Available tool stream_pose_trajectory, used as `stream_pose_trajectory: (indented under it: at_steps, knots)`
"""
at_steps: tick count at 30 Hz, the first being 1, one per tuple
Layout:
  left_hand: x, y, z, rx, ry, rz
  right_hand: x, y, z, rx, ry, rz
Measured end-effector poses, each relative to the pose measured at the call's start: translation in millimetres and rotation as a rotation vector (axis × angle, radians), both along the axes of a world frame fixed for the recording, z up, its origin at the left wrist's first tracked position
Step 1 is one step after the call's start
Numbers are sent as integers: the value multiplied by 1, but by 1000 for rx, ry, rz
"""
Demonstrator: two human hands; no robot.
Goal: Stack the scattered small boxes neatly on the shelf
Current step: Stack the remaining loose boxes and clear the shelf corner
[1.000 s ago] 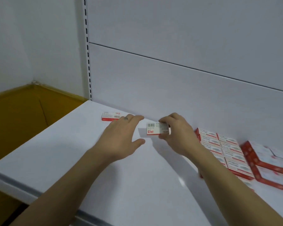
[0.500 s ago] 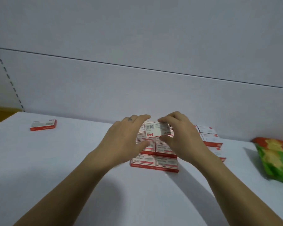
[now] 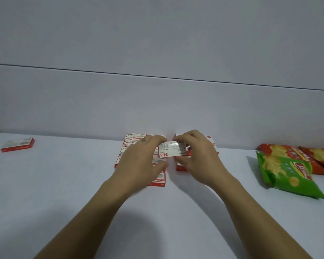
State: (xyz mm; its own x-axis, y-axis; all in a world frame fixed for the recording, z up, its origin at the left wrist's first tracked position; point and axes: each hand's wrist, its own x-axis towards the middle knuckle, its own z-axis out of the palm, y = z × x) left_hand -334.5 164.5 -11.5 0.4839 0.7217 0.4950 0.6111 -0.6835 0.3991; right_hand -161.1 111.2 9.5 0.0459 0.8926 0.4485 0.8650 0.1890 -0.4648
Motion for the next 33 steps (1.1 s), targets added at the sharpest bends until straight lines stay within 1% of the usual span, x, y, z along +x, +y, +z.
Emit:
stream_pose_trajectory:
  at_steps: [3, 8, 11, 13, 15, 17, 20, 22, 26, 28, 33]
  knots:
    - [3, -6, -8, -32, -86, 3, 0, -5, -11, 10, 50, 33]
    - [-6, -15, -22, -165, -212, -48, 1, -17, -23, 8, 111, 77]
    - [-11, -17, -23, -162, -276, -69, 2, -21, -23, 6, 212, 118]
    - [-11, -19, -22, -201, -367, -62, 1, -22, -22, 4, 286, 130]
    - [-10, -20, -21, -279, -478, -53, -2, -22, -23, 3, 308, 136]
    - [-9, -20, -21, -325, -542, -56, -5, -21, -24, -13, 314, 144]
    - [-7, -21, -21, -354, -576, -74, -5, -20, -25, -23, 351, 150]
    - [-6, -22, -21, -400, -587, -70, -5, -18, -26, -36, 425, 142]
    - [-4, -23, -18, -514, -646, -47, -7, -17, -24, -115, 737, 165]
    - [-4, -23, -16, -545, -654, -44, -7, -18, -23, -151, 830, 177]
    - [-3, -25, -14, -594, -662, -23, -6, -18, -22, -216, 908, 161]
